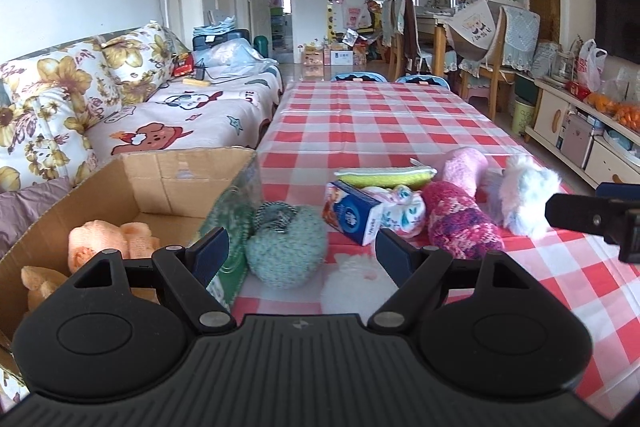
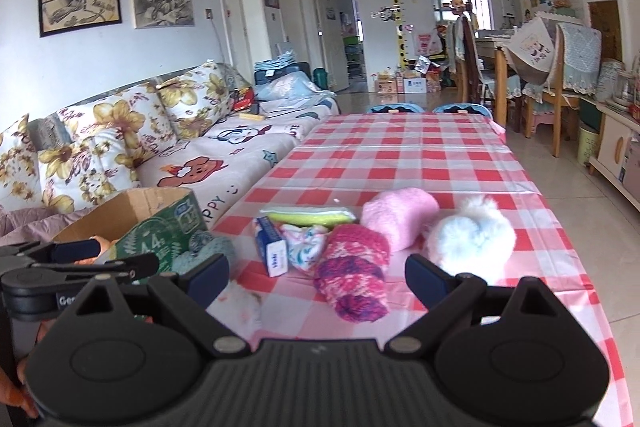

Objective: Organize soft objects
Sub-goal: 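Move both tools back over the toys on the table, then grasp the pink-purple knit plush with the left tool while the right tool grasps the white fluffy plush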

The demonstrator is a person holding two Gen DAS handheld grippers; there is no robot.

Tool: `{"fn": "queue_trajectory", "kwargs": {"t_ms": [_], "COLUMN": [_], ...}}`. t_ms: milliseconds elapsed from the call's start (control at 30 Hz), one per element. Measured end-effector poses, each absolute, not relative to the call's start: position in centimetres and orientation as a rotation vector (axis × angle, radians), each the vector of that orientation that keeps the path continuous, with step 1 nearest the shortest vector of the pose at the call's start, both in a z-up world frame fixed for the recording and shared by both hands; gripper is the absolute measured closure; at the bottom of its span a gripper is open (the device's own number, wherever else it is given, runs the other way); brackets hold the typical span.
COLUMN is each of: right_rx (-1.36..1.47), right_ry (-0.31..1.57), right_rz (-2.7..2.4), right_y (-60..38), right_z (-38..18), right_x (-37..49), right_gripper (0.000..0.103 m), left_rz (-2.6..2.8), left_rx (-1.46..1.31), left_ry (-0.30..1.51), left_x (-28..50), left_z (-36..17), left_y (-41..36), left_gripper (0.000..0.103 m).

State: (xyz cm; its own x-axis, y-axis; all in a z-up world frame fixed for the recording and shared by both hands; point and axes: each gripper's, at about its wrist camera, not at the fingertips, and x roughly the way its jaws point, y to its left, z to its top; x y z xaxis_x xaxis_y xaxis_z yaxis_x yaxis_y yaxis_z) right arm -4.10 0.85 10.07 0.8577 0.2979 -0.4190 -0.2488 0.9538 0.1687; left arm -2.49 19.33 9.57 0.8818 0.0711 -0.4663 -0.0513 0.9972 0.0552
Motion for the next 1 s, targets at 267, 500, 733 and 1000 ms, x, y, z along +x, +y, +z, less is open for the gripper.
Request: {"fn": "queue_trajectory", "kwargs": {"t_ms": [267,500,733,1000], "right_rx": [0.143,0.177,0.211,0.211], "right_ry": [0.464,0.484,0.499,0.494], "right_rz": [0.212,0.146,0.094,0.039], "right_y": [-1.9,-4.0,-5.5,-6.7], "right_z": [9.5,8.9,8.5,8.3], "right_x": [-3.7,-3.1,-2.1,-0.7], "right_gripper": [0.009,0.009,0.009,0.008], "left_rz": [0.011,-0.032,-0.074,-0.117], "left_rx": [0.069,0.087,0.097,0.104], "left_ry": [0.503,0.531,0.555,0.575], "left_x": [-1.8,-1.0,-0.7,-0.2], "left_z": [9.0,8.2,7.6,7.1], "left_y": [18.7,18.2,17.6,16.9], "left_gripper": [0.004,0.004,0.004,0.004]}}
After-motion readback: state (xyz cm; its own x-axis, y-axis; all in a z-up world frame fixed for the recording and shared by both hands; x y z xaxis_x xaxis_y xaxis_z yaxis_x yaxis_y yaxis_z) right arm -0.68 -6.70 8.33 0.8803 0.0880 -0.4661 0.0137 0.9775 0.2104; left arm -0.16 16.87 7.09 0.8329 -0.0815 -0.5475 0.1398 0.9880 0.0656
